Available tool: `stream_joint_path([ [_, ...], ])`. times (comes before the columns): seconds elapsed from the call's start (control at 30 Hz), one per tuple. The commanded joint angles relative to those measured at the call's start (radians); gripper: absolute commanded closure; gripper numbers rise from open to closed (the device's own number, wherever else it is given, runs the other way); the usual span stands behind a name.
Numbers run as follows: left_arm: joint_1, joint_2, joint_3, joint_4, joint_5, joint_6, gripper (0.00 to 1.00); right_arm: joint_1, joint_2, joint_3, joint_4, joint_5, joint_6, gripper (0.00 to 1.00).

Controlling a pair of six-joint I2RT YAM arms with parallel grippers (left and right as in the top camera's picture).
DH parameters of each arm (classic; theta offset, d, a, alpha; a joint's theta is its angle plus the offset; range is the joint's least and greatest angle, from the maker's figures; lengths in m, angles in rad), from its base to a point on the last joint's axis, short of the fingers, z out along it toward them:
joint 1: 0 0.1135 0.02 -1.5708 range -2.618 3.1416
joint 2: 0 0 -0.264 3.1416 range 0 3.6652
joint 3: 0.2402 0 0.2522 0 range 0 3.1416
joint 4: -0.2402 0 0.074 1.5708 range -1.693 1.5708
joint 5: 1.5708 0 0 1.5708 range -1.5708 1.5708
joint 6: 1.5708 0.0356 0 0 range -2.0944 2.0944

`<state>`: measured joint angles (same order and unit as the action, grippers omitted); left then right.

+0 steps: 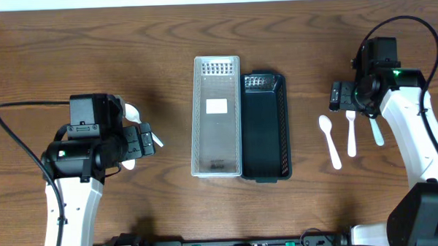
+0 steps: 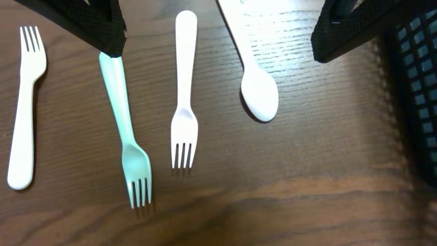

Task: Pack container
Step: 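Reach the right gripper to the white spoon and grasp it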

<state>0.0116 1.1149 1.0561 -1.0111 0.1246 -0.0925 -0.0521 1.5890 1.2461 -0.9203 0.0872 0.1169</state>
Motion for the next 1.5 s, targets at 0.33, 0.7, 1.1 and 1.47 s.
stream_joint_path([
  [0.33, 0.005, 0.002, 0.023, -0.002, -0.008, 0.008, 0.02, 0.077, 0.203, -0.004, 0.009, -0.016, -0.163, 0.08],
  [0.7, 0.005, 0.002, 0.023, -0.002, -0.008, 0.008, 0.02, 0.097, 0.375, -0.004, 0.039, -0.021, -0.196, 0.06],
  [1.1, 0.005, 0.002, 0.023, -0.002, -0.008, 0.008, 0.02, 0.098, 0.427, -0.005, 0.036, -0.073, -0.207, 0.16],
  [1.47, 0.005, 0.002, 0.023, -0.002, -0.008, 0.009, 0.02, 0.098, 0.427, -0.005, 0.033, -0.073, -0.208, 0.40],
])
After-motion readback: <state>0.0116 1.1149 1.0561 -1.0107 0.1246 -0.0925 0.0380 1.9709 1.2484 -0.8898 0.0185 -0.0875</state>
